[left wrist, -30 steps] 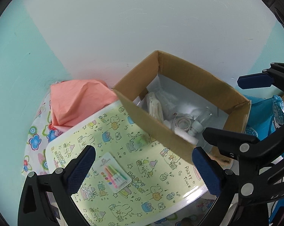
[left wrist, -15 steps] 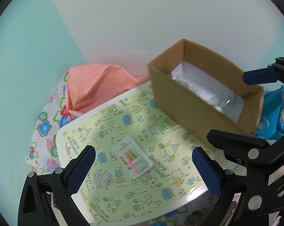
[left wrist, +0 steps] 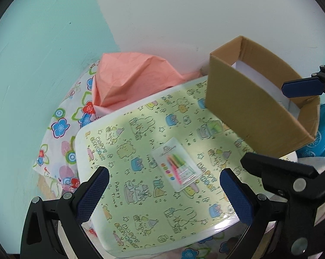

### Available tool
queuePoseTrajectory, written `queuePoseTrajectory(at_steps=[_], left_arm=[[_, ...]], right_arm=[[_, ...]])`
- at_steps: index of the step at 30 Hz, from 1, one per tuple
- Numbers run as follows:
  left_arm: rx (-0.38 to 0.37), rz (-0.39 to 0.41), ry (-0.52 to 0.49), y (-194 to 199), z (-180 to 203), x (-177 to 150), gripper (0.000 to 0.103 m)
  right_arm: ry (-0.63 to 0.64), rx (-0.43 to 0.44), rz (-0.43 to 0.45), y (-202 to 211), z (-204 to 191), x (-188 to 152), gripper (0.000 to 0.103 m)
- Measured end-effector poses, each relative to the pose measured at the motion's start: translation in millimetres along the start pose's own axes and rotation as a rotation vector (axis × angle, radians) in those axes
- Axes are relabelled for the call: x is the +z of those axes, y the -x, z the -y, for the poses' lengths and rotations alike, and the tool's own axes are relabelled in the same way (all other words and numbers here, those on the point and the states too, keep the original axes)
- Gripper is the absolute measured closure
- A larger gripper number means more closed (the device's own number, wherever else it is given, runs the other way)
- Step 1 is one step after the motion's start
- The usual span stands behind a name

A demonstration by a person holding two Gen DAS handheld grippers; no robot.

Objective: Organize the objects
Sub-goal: 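Lower both grippers toward the candle card and the clear earplug box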

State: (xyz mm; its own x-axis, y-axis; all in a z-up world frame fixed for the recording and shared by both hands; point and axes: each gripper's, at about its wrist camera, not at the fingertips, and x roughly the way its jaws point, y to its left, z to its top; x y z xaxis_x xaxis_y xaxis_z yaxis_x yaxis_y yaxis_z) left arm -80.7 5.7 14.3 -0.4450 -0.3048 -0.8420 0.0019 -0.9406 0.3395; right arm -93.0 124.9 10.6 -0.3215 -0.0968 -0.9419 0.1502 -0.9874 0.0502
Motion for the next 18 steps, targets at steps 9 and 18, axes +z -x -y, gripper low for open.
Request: queuePoseTrajectory(at_steps=[9, 18], left_arm=[[0.009, -0.028, 0.014, -17, -16, -12, 0.0], [-0.003, -0.058, 0.052, -37, -32, -17, 0.0]], right_arm=[[0.008, 0.02, -0.035, -24, -17, 6, 0.001], [0.013, 0.029, -0.036, -45, -25, 13, 0.001]])
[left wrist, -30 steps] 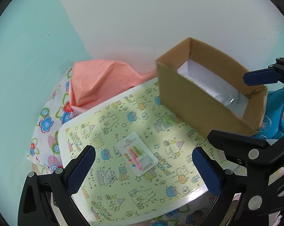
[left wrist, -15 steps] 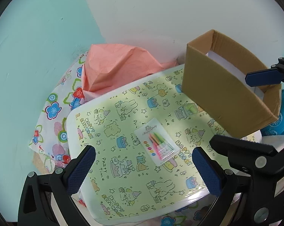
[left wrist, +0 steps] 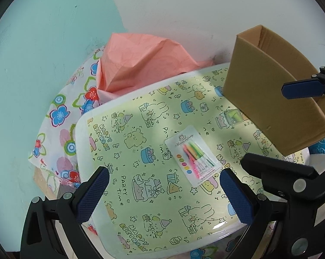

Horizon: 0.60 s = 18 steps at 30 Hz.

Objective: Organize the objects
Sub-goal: 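Lower both grippers toward the candle card and the clear earplug box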

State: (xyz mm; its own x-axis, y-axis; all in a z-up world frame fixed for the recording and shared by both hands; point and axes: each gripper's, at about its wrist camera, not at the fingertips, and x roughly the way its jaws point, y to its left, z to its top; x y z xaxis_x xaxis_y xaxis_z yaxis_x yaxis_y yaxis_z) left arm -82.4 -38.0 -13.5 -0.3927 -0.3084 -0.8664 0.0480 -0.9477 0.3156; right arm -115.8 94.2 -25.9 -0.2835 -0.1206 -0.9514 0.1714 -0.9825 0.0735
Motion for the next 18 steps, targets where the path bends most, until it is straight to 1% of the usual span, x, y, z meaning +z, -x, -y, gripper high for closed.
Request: queuePoseTrajectory(at_steps=[5, 13, 15, 18], left_arm=[[-0.012, -0.02, 0.019, -14, -5, -1, 0.0], [0.0, -0.049, 0.027, -38, -1, -3, 0.0], [0.0, -0.055, 0.032, -42, -1, -3, 0.0], [-0.007, -0.068, 0.048, -51, -1, -4, 0.0]], right_arm=[[-0.01, 0.014, -0.009, -13, 1, 3, 0.001], [-0.013, 0.033, -0.028, -36, 6, 1, 0.002], [-0.018, 0.039, -0.03, -41, 8, -1, 0.003], [-0.024, 0.056, -0.036, -49, 11, -2, 0.006]])
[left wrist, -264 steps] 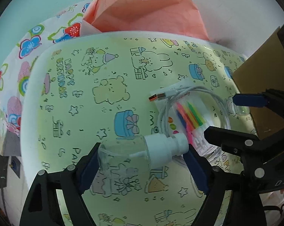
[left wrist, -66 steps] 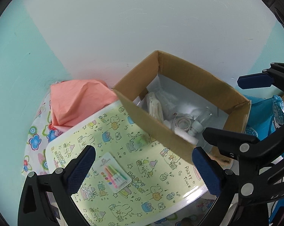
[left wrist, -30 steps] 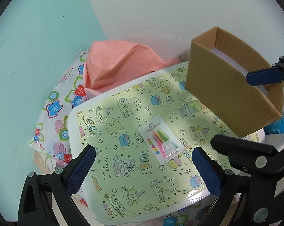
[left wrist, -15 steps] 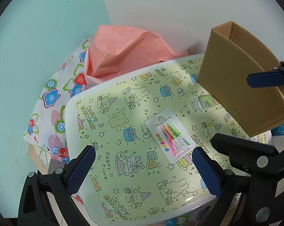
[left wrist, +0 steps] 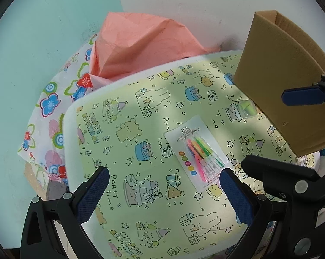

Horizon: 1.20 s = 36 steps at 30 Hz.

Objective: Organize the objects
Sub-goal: 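Lower both grippers toward the candle card and the clear earplug box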

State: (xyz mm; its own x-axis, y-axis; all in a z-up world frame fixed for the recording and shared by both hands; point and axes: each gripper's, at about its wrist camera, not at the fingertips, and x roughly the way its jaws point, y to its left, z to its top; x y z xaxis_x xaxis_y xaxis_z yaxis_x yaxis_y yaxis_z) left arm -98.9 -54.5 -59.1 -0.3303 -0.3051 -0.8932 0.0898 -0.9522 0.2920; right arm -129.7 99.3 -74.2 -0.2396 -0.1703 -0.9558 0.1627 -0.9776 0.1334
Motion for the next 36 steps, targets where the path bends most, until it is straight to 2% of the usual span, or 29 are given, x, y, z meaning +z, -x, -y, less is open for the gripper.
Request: queuePoseTrajectory(at_steps=[12, 17, 25, 31, 36], left_arm=[[-0.032, -0.046, 0.03, -37, 9, 4, 0.002], [-0.048, -0.069, 0.054, -52, 13, 4, 0.002], [-0.072, -0.112, 0.103, -78, 19, 2, 0.002], [-0.102, -0.104, 0.151, -86, 20, 4, 0.001], [-0.071, -0.096, 0.15, -91, 24, 2, 0.001]], right_arm=[[-0.019, 0.01, -0.003, -28, 17, -2, 0.01], [-0.031, 0.044, -0.026, -43, 26, -2, 0.016], [-0.019, 0.041, -0.046, -62, 31, -4, 0.022], [-0.072, 0.06, -0.04, -73, 39, -5, 0.026], [-0.089, 0.024, -0.039, -80, 37, -6, 0.026]])
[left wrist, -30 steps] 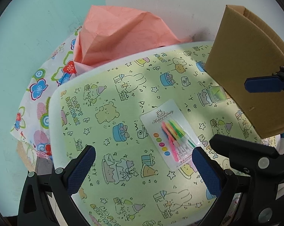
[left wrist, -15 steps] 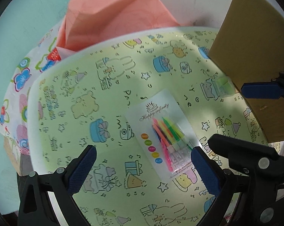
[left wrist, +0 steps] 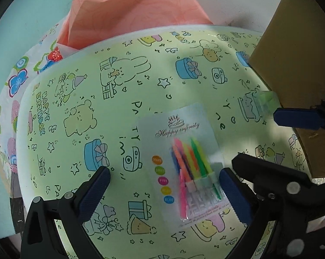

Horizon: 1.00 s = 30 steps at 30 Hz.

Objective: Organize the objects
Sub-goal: 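Lower both grippers toward the candle card and the clear earplug box, then grasp the birthday candle card with the left gripper while the right gripper grasps the clear green earplug box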

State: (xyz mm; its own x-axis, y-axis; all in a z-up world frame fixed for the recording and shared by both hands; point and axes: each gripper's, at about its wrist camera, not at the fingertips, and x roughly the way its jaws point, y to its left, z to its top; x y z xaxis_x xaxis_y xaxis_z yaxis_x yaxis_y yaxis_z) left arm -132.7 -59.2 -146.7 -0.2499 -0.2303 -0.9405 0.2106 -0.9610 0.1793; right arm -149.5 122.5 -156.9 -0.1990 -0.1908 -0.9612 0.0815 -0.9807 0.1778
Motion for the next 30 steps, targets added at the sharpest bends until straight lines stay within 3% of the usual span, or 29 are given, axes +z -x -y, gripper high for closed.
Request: queuePoseTrajectory(at_steps=[5, 11, 18, 30], left_arm=[[0.001, 0.031, 0.026, 3, -2, -2, 0.005], [-0.004, 0.037, 0.022, 10, -7, -5, 0.024], [-0.011, 0.033, 0.015, 10, -21, 5, 0.043], [-0.018, 0.031, -0.049, 6, -16, 21, 0.045]], right_arm=[[-0.047, 0.01, 0.013, -3, 4, -2, 0.026], [-0.112, 0.004, 0.037, -3, 8, -8, 0.026], [-0.2, -0.061, 0.099, 2, 8, -14, 0.026], [-0.39, -0.122, 0.146, -3, 21, -21, 0.026]])
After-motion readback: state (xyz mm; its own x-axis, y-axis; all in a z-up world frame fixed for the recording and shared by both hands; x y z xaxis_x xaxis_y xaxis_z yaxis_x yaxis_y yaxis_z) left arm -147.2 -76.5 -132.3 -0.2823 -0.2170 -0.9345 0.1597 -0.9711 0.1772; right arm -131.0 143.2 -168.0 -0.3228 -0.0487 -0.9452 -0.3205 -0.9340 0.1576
